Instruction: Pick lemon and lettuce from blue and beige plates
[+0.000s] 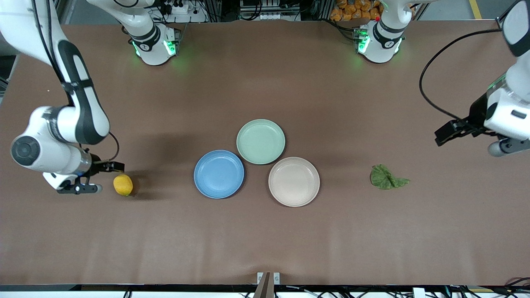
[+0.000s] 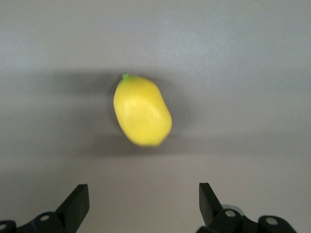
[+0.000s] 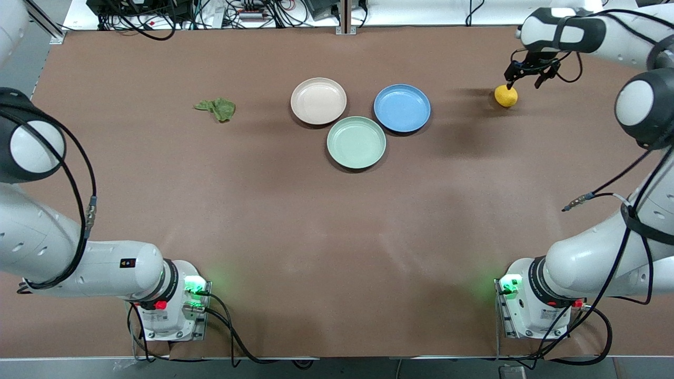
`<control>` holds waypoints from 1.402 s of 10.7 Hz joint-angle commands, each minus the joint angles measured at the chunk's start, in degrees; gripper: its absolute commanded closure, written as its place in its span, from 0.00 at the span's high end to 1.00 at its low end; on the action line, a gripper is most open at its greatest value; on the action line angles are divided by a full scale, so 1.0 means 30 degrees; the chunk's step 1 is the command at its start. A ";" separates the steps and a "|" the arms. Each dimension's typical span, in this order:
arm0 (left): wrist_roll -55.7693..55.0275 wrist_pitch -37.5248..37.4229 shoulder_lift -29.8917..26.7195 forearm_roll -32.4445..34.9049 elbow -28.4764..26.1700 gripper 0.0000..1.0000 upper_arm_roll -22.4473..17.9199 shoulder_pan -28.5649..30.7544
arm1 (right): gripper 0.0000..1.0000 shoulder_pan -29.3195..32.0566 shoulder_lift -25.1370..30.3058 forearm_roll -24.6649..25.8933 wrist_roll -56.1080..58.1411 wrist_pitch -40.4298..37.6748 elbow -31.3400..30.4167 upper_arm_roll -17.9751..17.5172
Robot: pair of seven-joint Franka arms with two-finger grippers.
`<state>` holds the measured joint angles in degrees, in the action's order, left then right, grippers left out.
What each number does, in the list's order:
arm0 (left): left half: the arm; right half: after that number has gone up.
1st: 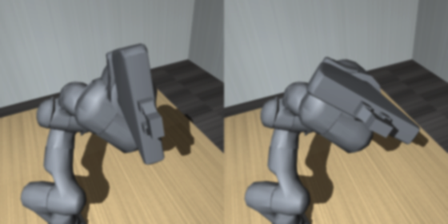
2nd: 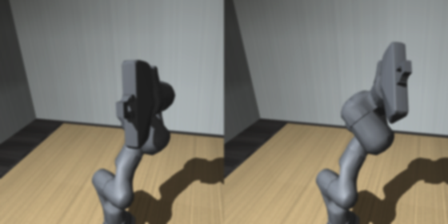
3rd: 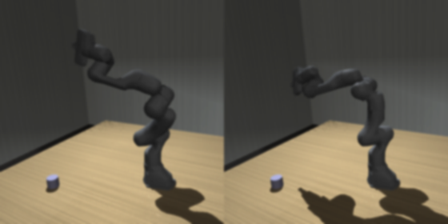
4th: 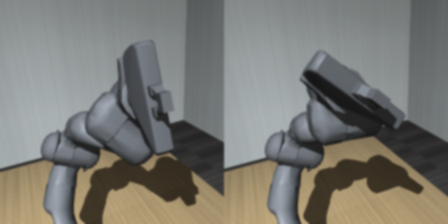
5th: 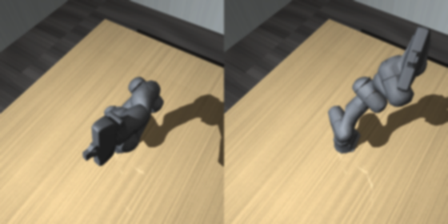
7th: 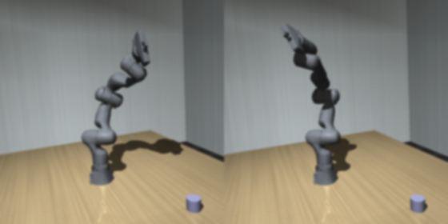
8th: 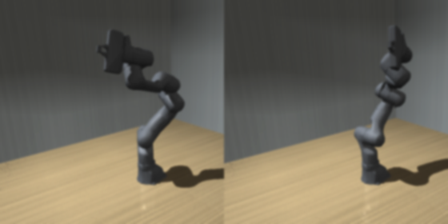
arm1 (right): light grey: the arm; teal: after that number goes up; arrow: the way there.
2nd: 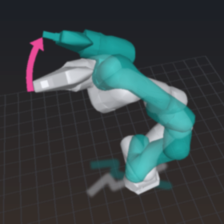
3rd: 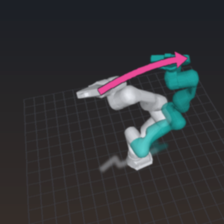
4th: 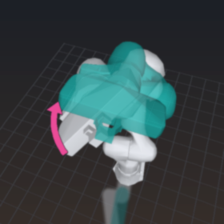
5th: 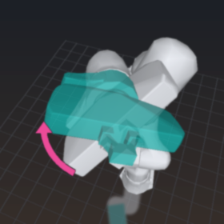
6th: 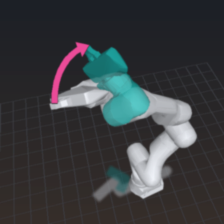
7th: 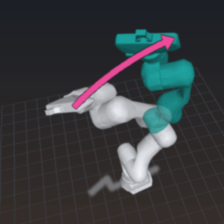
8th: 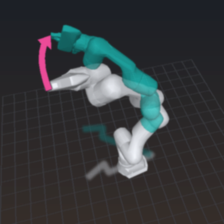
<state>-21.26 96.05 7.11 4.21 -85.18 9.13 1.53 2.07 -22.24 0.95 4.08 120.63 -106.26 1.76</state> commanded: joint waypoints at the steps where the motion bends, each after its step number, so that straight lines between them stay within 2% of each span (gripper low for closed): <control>1: 0.0905 -0.0054 -0.1224 -0.0405 -0.1049 1.00 0.0121 0.0542 | 1.00 0.0102 0.3766 -0.0081 0.0223 0.0015 -0.3885 -0.0236; 4: 0.1372 0.0063 -0.2102 -0.0407 -0.1926 1.00 0.0092 0.0251 | 1.00 -0.0541 0.6904 -0.0052 0.0164 -0.0015 -0.5945 -0.0266; 6: 0.1841 0.0064 -0.2427 -0.0437 -0.2164 1.00 0.0004 0.0222 | 1.00 -0.0543 0.8139 -0.0023 0.0164 -0.0424 -0.5483 -0.0295; 9: 0.1872 -0.0053 -0.2428 -0.0378 -0.1872 1.00 0.0033 0.0397 | 1.00 -0.0834 0.8262 -0.0023 0.0281 -0.1707 -0.2327 -0.0412; 13: 0.1843 -0.0024 -0.2428 -0.0378 -0.1842 1.00 0.0179 0.0397 | 1.00 -0.0778 0.8202 -0.0081 0.0252 -0.4841 0.1222 -0.0354; 15: 0.1872 -0.0024 -0.2428 -0.0232 -0.1784 1.00 0.0180 0.0397 | 1.00 -0.0632 0.8144 -0.0140 0.0252 -0.7356 0.3445 -0.0208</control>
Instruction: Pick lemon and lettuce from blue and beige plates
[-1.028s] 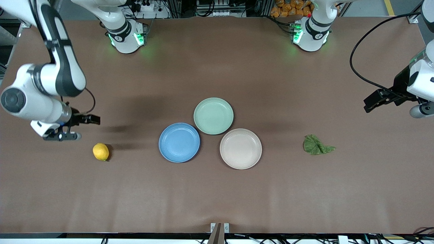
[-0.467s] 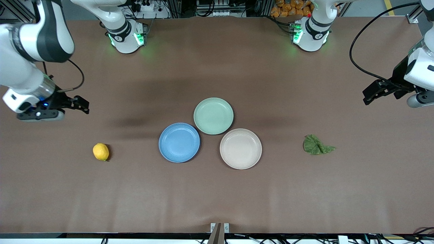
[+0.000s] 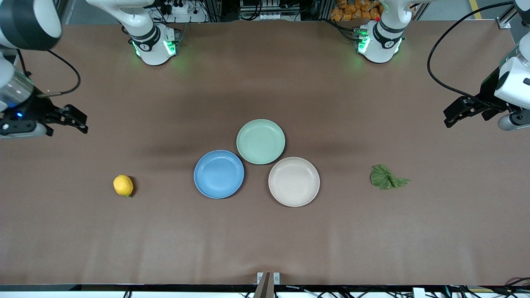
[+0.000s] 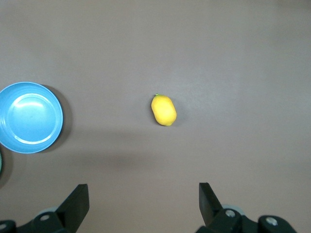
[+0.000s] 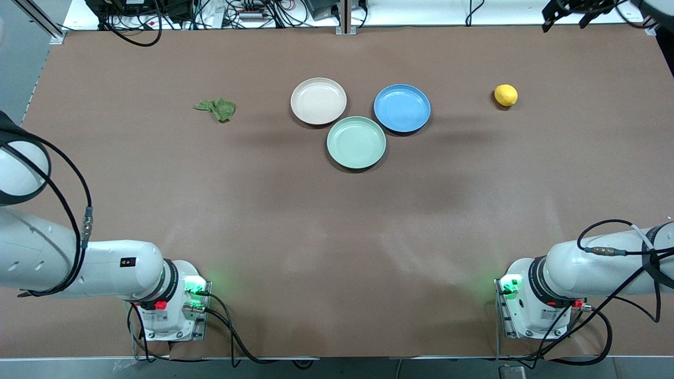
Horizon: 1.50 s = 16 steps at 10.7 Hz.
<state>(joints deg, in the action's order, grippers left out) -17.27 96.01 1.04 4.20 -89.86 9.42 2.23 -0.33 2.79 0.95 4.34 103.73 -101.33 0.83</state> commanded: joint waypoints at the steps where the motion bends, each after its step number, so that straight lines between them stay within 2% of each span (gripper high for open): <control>1: 0.0543 -0.0011 -0.0406 -0.0229 -0.0136 1.00 0.0113 0.0164 | 1.00 0.0197 -0.0225 -0.0170 0.0194 -0.2896 0.2685 0.0133; 3: 0.0543 -0.0011 -0.0406 -0.0258 0.0097 1.00 0.0084 0.0164 | 1.00 0.0168 -0.0167 -0.0839 0.0136 -0.4745 0.3423 0.0133; 6: 0.0543 -0.0040 -0.0319 -0.0405 0.0216 1.00 0.0113 0.0164 | 1.00 0.0080 -0.0108 -0.1254 0.0165 -0.5658 0.4240 0.0280; 9: 0.1972 -0.1120 -0.0289 -0.0609 0.0187 1.00 0.0114 0.0076 | 1.00 0.0139 -0.0079 -0.1225 0.0194 -0.6040 0.4480 0.0454; 12: 0.3089 -0.1738 -0.0289 -0.1720 0.0216 1.00 0.0143 0.0076 | 1.00 0.0314 -0.0079 -0.1166 0.0224 -0.6394 0.4627 0.0455; 16: 0.4206 -0.1769 -0.0260 -0.1520 0.0245 1.00 0.0026 0.0164 | 1.00 0.0635 -0.0079 -0.1165 0.0370 -0.6015 0.4627 0.0426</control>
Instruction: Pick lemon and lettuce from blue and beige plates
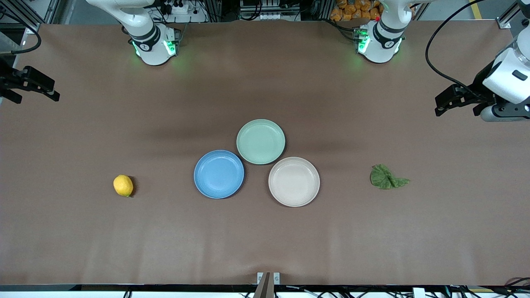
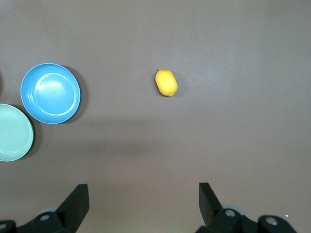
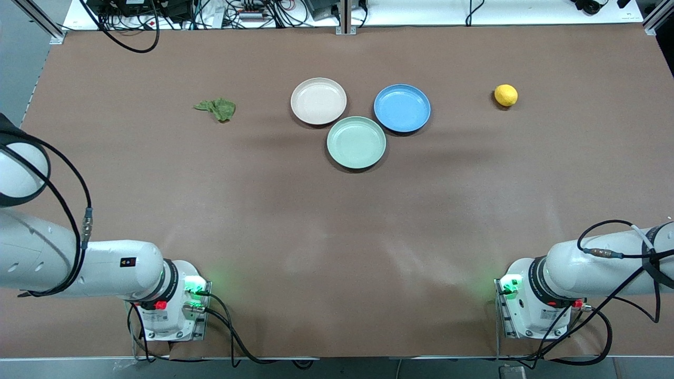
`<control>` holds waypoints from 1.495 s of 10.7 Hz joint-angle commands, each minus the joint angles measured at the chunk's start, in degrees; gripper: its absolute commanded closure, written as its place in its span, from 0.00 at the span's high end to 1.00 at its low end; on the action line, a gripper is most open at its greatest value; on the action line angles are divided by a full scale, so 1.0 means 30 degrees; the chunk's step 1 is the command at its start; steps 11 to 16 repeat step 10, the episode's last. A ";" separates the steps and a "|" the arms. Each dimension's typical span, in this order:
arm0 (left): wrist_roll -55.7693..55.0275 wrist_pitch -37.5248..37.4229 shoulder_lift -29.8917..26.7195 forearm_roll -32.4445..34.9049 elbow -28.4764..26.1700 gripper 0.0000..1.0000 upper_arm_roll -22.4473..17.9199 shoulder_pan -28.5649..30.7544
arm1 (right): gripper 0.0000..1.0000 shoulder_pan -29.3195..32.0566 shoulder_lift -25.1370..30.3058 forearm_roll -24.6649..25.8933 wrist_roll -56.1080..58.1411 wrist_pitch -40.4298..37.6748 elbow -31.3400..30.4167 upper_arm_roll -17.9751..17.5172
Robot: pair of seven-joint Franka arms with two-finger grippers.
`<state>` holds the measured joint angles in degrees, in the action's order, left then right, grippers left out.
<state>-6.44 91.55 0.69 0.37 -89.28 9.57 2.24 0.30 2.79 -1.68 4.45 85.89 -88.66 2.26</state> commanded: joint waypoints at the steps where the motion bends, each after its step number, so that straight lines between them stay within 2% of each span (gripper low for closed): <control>1: 0.0565 -0.0310 -0.0112 -0.0153 0.0053 1.00 -0.0056 0.0161 | 1.00 0.0486 -0.0080 -0.0318 0.0333 0.0224 0.0372 -0.0080; 6: 0.0360 -0.0281 -0.0083 -0.0152 0.0258 1.00 -0.0057 0.0131 | 1.00 0.0458 -0.0226 -0.0202 0.0333 0.1105 0.0226 -0.0080; 16: 0.0448 -0.0281 -0.0053 -0.0152 0.0288 1.00 -0.0086 0.0161 | 1.00 0.0458 -0.0314 -0.0143 0.0333 0.1194 0.0226 -0.0080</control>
